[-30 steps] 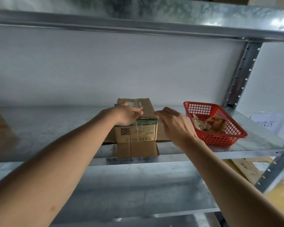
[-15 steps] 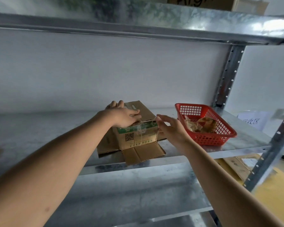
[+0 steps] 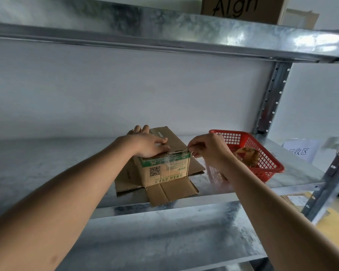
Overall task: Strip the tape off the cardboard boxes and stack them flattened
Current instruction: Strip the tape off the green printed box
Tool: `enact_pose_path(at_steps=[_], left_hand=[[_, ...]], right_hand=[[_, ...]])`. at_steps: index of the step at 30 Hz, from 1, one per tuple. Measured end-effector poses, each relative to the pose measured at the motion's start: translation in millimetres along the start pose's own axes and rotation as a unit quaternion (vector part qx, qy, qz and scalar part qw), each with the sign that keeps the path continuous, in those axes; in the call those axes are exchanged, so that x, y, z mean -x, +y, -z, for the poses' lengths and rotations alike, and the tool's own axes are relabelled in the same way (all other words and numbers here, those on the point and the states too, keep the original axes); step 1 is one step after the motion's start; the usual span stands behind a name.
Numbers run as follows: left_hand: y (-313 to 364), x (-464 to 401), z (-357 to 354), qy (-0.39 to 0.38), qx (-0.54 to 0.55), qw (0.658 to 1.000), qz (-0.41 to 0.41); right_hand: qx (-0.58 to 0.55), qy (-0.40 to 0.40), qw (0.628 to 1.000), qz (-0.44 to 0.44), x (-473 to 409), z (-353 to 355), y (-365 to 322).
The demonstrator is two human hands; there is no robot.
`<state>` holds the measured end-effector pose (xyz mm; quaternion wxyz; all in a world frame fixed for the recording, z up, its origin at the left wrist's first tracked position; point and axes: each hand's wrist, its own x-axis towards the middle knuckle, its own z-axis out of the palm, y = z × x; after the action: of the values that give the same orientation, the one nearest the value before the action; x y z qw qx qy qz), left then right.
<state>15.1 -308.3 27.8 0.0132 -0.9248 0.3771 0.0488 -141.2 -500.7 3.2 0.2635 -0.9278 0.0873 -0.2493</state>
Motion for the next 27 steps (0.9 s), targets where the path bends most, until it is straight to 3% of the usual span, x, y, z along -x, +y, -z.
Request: enact_pose_path(at_steps=[7,12,16,18,27], left_hand=[[-9.6,-3.3,-17.9,0.033,0.051,0.998,-0.01],[-8.8,-1.5,-21.5,0.026,0.08,0.996,-0.003],[-7.8,-2.0,-16.9,0.021,0.083,0.996,-0.019],[-8.3,-1.2,-16.6,0.023,0.087,0.995,-0.041],[-6.3,-1.1,-15.4,0.014,0.079,0.995,-0.064]], right_hand=[[-0.074,-0.166,0.982,-0.056,-26.2,18.9,2.9],[-0.005,-0.244,0.967,-0.071,-40.0,24.3,-7.3],[0.21,-0.243,0.947,0.004,-33.1,17.7,-20.5],[0.265,-0.236,0.934,0.03,-26.4,16.0,-24.9],[0.218,-0.252,0.941,0.056,2.7,28.4,-29.5]])
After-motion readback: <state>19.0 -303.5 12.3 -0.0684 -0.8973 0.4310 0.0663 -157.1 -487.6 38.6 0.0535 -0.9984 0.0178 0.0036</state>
